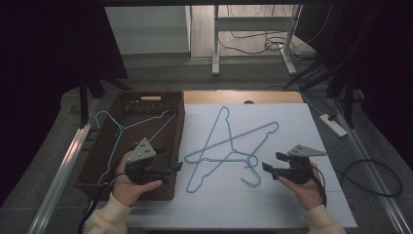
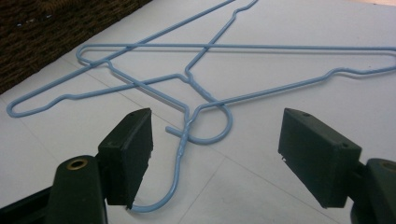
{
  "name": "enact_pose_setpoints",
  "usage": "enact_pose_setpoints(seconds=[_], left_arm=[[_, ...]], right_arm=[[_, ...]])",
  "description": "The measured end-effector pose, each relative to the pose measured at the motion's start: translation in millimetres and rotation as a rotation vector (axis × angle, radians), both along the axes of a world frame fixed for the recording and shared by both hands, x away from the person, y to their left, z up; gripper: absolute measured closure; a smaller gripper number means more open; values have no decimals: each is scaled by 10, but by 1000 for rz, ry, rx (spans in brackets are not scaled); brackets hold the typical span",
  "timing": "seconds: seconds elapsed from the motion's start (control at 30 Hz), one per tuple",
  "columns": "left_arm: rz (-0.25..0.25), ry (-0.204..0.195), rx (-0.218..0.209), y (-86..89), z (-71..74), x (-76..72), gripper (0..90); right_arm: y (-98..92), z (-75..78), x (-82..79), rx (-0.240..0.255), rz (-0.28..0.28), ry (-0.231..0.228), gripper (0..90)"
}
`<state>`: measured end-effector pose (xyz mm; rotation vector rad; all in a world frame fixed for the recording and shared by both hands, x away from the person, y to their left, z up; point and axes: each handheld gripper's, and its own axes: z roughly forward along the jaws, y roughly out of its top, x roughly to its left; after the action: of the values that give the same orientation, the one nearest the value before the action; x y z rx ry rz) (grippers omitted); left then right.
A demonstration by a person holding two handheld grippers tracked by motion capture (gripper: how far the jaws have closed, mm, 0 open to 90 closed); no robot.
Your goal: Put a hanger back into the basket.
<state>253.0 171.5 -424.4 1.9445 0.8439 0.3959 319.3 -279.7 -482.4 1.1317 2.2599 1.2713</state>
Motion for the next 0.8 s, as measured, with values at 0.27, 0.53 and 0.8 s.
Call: enact_pose_setpoints(seconds=[0.27, 0.53, 0.8], left_arm=[[21, 8, -9, -38, -20, 42, 233], [21, 2, 8, -94, -10, 54, 235], [-3, 8, -4, -165, -11, 63, 236]], right_arm=[[43, -8, -9, -35, -9, 16, 273], [118, -22, 1, -76, -19, 50, 299], [278, -30, 42, -157, -16, 95, 337]])
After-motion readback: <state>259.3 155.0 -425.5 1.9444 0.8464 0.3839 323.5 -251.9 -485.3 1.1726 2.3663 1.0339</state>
